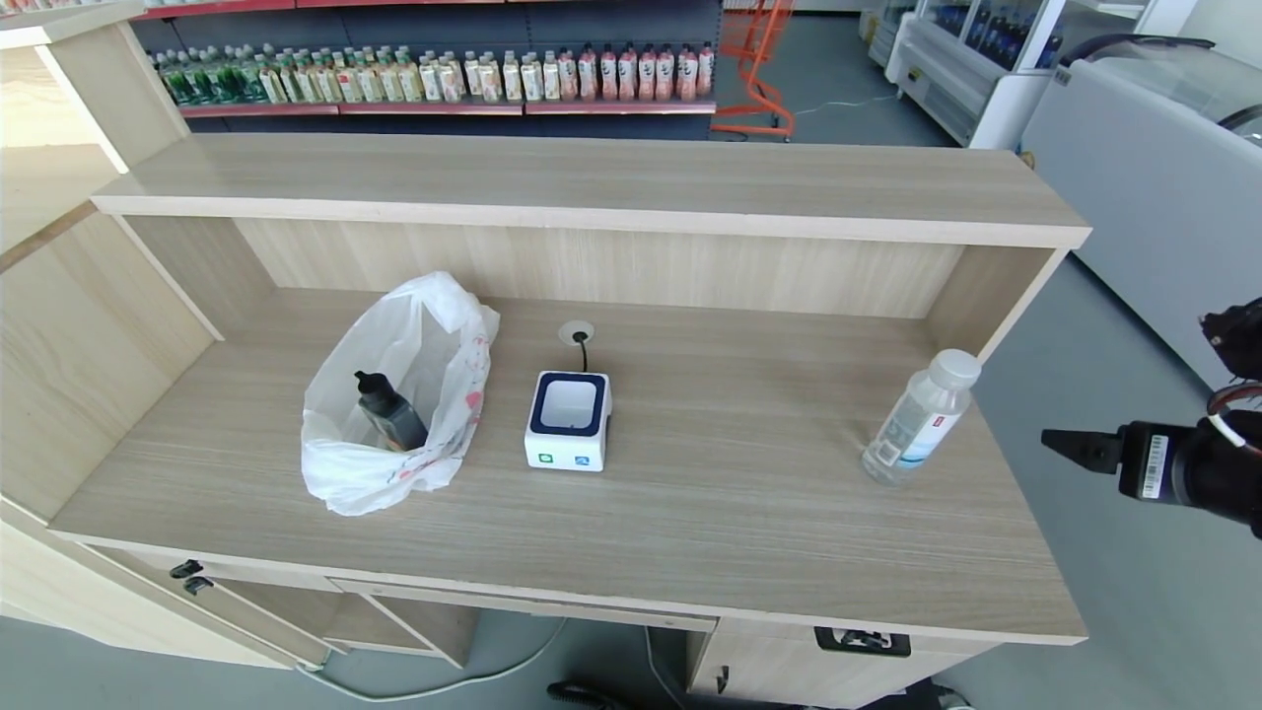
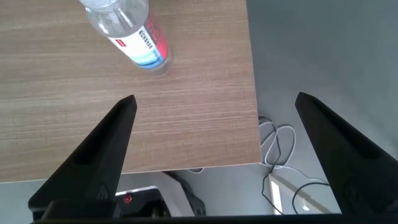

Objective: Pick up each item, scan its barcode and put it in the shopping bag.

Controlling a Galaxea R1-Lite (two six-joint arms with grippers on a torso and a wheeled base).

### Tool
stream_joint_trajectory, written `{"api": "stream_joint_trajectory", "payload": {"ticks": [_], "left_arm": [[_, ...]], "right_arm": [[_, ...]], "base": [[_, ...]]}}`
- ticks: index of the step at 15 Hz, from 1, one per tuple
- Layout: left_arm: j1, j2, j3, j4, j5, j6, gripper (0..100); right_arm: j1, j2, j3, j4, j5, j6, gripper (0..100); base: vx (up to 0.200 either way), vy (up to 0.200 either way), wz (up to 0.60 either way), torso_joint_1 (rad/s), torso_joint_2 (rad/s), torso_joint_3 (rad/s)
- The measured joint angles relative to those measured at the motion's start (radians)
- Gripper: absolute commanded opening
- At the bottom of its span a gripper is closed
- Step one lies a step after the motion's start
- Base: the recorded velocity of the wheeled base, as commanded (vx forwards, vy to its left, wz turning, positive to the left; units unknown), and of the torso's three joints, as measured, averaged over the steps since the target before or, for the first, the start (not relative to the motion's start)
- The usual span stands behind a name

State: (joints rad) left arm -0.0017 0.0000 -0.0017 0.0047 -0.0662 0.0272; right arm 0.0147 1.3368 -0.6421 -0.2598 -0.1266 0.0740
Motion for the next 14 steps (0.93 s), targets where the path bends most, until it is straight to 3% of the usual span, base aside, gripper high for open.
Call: {"api": "stream_joint_trajectory", "payload": {"ticks": [8,14], "left_arm": [[0.0,0.0,0.0,0.0,0.0,0.0,100],[0.0,0.0,0.0,0.0,0.0,0.0,100]], "right_arm": [[0.08,0.218,0.003,-0.226,0.004,0.0,100],[0.102,0.317,-0.004,-0.314,0.005,-0.02,100]], "base": [[0.0,0.0,0.0,0.0,0.0,0.0],[0.0,0.0,0.0,0.0,0.0,0.0]]}}
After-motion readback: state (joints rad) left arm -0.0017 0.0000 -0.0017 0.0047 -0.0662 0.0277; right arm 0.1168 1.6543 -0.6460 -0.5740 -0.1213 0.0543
